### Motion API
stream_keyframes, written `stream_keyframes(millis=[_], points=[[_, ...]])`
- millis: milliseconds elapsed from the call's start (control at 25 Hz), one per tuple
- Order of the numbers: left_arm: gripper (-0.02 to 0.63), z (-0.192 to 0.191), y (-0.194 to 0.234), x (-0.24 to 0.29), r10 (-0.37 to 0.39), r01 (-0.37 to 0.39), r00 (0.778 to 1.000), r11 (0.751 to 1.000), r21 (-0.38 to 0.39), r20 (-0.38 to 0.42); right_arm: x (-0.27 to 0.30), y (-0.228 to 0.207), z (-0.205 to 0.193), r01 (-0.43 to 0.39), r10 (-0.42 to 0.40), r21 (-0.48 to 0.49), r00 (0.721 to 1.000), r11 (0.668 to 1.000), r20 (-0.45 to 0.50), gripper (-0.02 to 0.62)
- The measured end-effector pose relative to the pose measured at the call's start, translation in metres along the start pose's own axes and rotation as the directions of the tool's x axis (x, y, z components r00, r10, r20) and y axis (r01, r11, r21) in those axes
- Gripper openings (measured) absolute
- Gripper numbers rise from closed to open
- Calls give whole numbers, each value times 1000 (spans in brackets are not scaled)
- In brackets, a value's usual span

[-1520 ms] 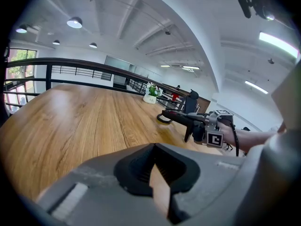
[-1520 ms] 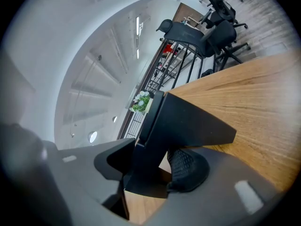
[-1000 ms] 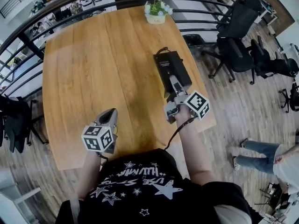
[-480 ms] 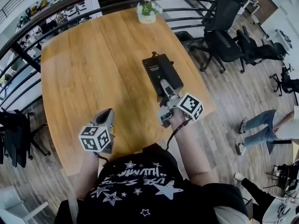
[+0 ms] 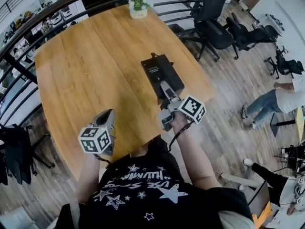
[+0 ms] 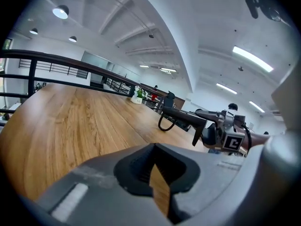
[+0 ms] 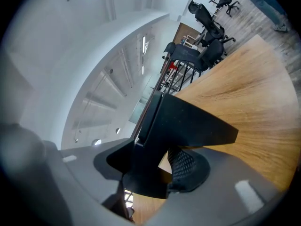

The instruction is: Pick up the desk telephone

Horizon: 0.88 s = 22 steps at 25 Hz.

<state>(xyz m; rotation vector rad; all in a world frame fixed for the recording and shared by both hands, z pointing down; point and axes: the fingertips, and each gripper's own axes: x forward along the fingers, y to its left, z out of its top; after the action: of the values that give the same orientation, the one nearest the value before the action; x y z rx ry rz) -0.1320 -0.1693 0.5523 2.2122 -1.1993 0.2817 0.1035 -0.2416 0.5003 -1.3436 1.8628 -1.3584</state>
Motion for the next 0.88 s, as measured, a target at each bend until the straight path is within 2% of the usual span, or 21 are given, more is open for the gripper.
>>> stream_keyframes(millis=[240, 520, 720, 880], points=[[2, 15, 1, -18, -74, 76, 997, 995, 60, -36, -15, 22, -19, 16, -17, 27, 998, 1000, 62, 225], [2, -2, 9, -40, -159, 165, 984, 982, 87, -76, -46, 31, -66, 30, -33, 34, 994, 999, 100, 225], [2, -1, 4, -41, -183, 188, 981, 978, 87, -64, -59, 31, -76, 33, -38, 56, 994, 998, 105, 225], [2, -2, 1, -41, -185, 190, 981, 978, 84, -57, -65, 26, -83, 65, -75, 98, 992, 993, 106, 225]])
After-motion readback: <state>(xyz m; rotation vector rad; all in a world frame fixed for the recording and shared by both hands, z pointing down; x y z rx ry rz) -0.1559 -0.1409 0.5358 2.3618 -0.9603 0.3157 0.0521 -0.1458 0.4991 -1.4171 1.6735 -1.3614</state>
